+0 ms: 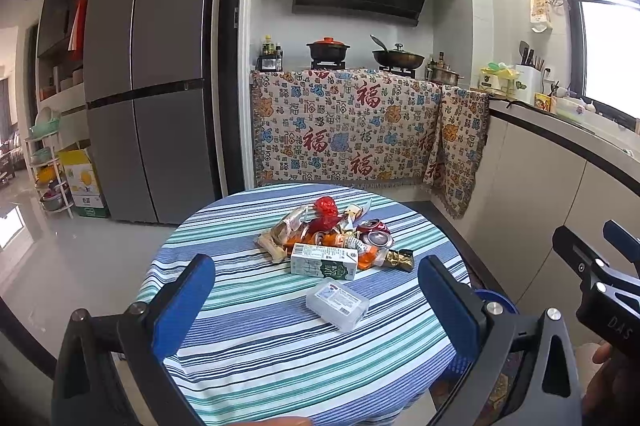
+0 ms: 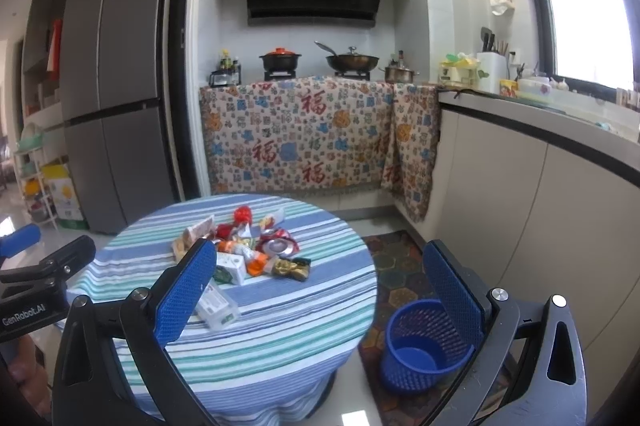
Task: Collect trash
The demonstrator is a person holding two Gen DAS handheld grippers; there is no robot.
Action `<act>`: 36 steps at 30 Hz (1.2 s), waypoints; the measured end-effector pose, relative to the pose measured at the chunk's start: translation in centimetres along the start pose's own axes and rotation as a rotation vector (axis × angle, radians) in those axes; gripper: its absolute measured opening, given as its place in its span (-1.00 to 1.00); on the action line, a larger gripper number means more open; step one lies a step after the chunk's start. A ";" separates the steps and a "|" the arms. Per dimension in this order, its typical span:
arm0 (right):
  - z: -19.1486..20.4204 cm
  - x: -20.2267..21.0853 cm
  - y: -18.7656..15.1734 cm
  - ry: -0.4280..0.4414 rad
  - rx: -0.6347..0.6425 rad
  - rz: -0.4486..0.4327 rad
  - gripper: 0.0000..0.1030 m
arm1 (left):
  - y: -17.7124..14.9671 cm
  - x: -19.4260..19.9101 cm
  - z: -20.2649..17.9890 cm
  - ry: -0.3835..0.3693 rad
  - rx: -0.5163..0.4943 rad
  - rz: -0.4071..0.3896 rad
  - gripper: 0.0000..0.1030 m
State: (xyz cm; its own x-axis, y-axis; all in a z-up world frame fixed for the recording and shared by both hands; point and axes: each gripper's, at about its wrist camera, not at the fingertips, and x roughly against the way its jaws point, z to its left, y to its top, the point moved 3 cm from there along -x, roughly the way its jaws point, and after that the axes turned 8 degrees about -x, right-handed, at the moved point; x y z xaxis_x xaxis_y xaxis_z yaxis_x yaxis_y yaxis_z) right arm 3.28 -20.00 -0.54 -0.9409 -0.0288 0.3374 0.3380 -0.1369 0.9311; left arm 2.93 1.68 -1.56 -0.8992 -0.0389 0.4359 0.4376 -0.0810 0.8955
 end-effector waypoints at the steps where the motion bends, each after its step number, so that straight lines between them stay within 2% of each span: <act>1: 0.0 0.0 0.0 0.000 0.000 0.000 0.99 | 0.0 0.0 0.0 0.001 0.000 -0.001 1.00; 36: -0.3 0.4 0.1 -0.006 0.000 -0.013 0.99 | 0.2 0.4 0.2 0.007 -0.002 -0.006 1.00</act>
State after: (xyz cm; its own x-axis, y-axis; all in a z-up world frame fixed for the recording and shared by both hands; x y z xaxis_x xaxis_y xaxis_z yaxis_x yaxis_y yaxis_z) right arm 2.91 -20.36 -0.30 -0.9452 -0.0211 0.3257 0.3254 -0.1371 0.9356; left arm 2.67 1.88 -1.20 -0.9018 -0.0452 0.4299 0.4322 -0.0837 0.8979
